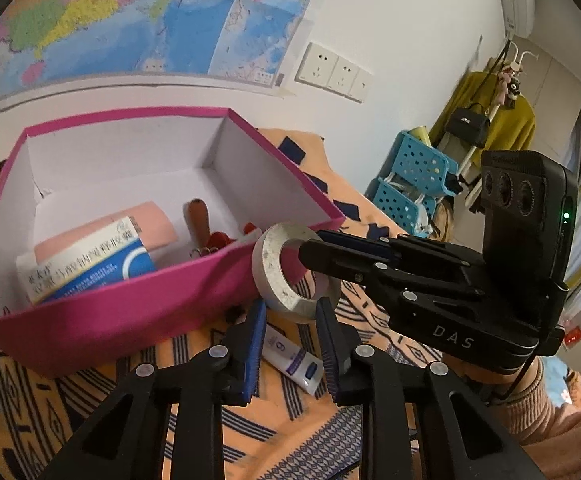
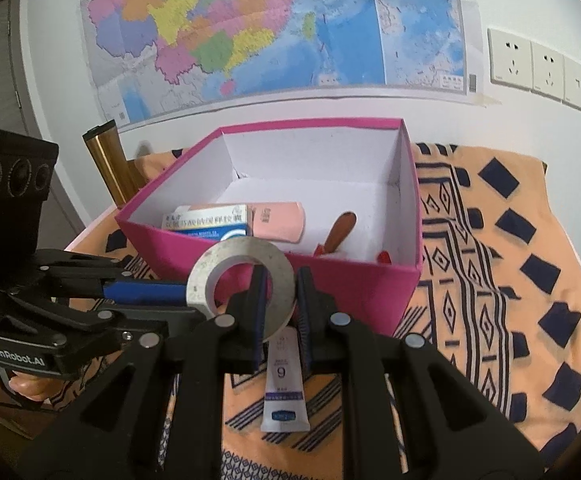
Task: Organize rigid objects
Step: 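Lift the tape roll with the right gripper over the pink box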
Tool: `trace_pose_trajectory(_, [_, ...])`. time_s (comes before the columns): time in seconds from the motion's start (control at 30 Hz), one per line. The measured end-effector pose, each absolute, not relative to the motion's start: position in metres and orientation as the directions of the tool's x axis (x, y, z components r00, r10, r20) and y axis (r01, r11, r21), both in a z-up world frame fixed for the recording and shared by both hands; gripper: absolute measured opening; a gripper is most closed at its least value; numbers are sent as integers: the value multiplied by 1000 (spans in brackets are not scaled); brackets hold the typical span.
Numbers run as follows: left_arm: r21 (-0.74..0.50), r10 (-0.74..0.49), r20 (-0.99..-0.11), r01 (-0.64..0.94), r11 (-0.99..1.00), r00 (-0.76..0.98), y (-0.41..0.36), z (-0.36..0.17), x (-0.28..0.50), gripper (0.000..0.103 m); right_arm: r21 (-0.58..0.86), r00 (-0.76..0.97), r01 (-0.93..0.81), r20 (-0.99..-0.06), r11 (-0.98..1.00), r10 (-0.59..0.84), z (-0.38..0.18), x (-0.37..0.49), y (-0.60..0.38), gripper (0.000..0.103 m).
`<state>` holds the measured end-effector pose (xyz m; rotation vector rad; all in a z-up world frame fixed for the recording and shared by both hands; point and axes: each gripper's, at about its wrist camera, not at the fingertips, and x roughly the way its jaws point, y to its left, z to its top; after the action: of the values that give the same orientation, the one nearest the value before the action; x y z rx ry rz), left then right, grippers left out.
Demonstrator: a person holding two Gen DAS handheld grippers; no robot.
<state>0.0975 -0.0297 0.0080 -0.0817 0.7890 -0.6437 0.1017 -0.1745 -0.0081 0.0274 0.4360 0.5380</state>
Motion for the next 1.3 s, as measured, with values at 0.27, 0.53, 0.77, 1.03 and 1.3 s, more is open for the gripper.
trace_pose_trajectory(0.27, [-283, -548, -628, 493, 823, 553, -23, 18, 106, 25, 135, 764, -509, -383, 850, 519, 4, 113, -170, 17])
trace_pose_trajectory(0.53, [-277, -528, -628, 470, 838, 571, -15, 23, 118, 25, 133, 757, -525, -378, 841, 533, 12, 126, -164, 17])
trace_pose_trajectory(0.77, [-269, -510, -631, 453, 850, 584, -12, 26, 127, 25, 130, 753, -534, -375, 835, 540, 17, 135, -159, 17])
trace_pose_trajectory(1.03, [-251, -488, -638, 438, 863, 596, -11, 28, 138, 25, 136, 751, -536, -374, 833, 544, 20, 147, -157, 17])
trace_pose_trajectory(1.3, [-244, -474, -647, 427, 871, 597, -12, 26, 145, 25, 134, 753, -530, -381, 838, 537, 20, 156, -155, 17])
